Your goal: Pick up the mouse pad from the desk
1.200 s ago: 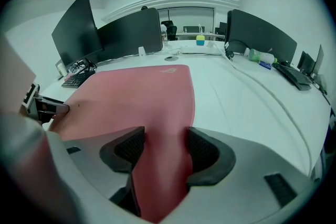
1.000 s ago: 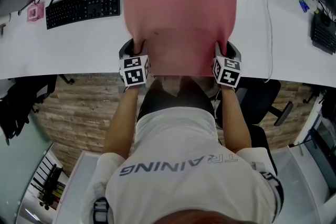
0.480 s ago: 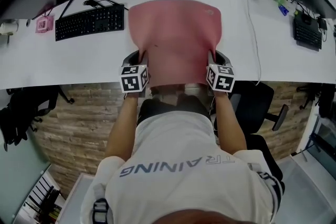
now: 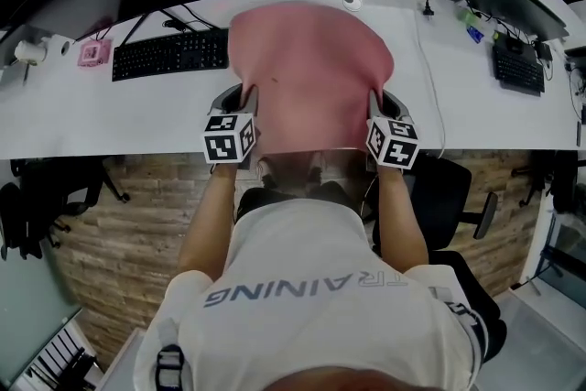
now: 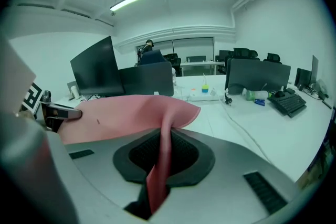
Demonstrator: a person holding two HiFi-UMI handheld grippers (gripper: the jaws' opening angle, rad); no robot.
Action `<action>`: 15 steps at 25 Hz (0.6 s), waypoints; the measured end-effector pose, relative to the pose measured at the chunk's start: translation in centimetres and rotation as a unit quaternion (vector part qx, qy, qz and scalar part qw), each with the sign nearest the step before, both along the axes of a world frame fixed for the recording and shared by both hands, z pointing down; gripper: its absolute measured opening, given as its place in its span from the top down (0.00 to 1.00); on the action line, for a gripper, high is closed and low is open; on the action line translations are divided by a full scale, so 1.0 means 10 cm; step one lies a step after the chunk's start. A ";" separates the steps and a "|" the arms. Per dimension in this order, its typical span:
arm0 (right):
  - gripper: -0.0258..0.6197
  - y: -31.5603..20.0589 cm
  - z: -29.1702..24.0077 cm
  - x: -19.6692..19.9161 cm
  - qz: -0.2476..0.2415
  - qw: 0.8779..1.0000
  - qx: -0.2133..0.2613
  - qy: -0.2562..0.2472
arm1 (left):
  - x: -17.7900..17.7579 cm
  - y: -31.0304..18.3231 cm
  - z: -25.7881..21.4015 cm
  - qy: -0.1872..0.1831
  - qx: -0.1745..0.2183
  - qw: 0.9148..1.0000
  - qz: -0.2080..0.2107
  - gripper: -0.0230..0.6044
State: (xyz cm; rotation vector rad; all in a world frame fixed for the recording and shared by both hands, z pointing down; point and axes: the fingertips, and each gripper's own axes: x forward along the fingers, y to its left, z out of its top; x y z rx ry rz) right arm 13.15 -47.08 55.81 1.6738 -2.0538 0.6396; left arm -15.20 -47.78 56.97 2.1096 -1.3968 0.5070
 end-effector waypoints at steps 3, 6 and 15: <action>0.87 -0.05 -0.31 -0.07 -0.006 0.999 0.034 0.008 | -0.04 -0.05 -0.30 0.009 0.032 0.999 -0.004 0.81; 0.87 -0.10 -0.60 -0.07 -0.004 0.998 0.063 0.011 | -0.04 -0.09 -0.61 0.014 0.064 0.998 -0.005 0.82; 0.87 -0.22 -1.44 -0.16 -0.010 0.990 0.141 0.004 | -0.05 -0.19 -1.51 0.033 0.153 0.988 -0.015 0.82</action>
